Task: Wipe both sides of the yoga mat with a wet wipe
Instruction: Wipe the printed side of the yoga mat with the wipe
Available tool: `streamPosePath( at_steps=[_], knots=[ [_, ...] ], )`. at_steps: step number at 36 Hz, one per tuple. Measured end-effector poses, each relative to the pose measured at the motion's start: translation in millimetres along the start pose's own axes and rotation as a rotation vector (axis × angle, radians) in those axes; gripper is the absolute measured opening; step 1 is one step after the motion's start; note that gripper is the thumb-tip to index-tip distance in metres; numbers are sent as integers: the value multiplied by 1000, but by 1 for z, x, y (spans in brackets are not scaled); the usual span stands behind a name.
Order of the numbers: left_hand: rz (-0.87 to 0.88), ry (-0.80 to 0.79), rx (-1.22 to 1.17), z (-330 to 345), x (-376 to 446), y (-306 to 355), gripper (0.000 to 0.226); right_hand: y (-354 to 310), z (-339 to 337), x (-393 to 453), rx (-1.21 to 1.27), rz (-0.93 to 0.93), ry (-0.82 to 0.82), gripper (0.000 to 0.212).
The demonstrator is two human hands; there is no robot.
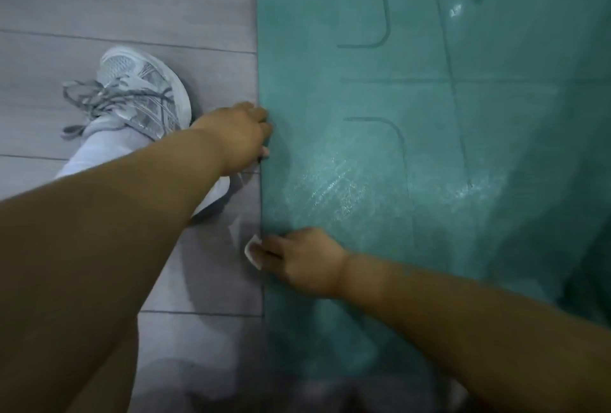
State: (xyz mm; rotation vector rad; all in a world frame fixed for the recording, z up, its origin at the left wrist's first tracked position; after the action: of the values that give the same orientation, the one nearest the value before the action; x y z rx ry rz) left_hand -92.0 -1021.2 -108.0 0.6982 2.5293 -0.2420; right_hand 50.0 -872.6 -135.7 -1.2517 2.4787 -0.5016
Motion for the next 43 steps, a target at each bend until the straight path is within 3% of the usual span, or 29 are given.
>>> streamPosePath(
  at_steps=[3, 5, 9, 11, 15, 17, 18, 19, 21, 23, 27, 28, 30, 33, 35, 37, 39, 43],
  knots=[
    [-13, -21, -69, 6, -16, 17, 45, 35, -24, -14, -132, 202, 137, 33],
    [-31, -47, -115, 11, -28, 29, 44, 57, -29, -31, -131, 457, 267, 45],
    [-83, -109, -147, 17, -52, 57, 47, 44, -22, -50, 141, 902, 476, 44],
    [-113, -151, -175, 21, -62, 69, 50, 11, -1, -53, 183, 838, 478, 43],
    [-95, -216, -180, 27, -82, 82, 55, -61, 48, -70, 85, 120, 208, 45],
    [-97, -265, -172, 29, -91, 84, 59, -65, 53, -82, 81, -95, 71, 48],
    [-101, -277, -170, 29, -96, 85, 60, -63, 46, -85, 68, -115, 37, 42],
    [-108, -285, -174, 30, -101, 87, 60, -56, 38, -88, 60, -71, 18, 31],
    [-126, -295, -186, 33, -111, 93, 59, -32, 20, -93, 62, 102, 28, 38],
    [-156, -295, -205, 37, -119, 100, 61, -7, 2, -102, -38, 297, 150, 33],
    [-229, -262, -275, 47, -126, 117, 58, 14, -3, -115, 0, 789, 153, 48],
    [-244, -252, -304, 48, -127, 122, 57, 2, 1, -113, 18, 813, 148, 49],
    [-276, -238, -363, 51, -129, 130, 56, -32, 19, -109, 96, 683, 86, 45],
    [-300, -205, -453, 58, -136, 137, 48, -89, 36, -112, 207, 258, -82, 37],
    [-296, -178, -497, 64, -142, 139, 47, -99, 39, -116, 146, 60, -150, 25],
    [-297, -144, -530, 70, -145, 137, 49, -84, 39, -114, 68, 52, -279, 36],
    [-324, -88, -569, 72, -148, 141, 44, -66, 30, -118, 37, 88, -220, 31],
    [-394, -12, -672, 71, -151, 153, 39, -12, -6, -151, 45, 485, -109, 33]
  ],
)
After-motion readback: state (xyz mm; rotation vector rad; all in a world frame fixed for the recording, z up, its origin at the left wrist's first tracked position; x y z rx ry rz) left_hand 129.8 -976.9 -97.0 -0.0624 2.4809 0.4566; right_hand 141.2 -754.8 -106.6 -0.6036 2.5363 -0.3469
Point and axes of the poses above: each hand's wrist, its own x-axis towards the middle knuckle, its own z-axis out of the palm, y = z × x, the point moved 1 cm from there along x, towards the middle knuckle, and after that the axes turned 1 degree about x, right-handed, at the moved point
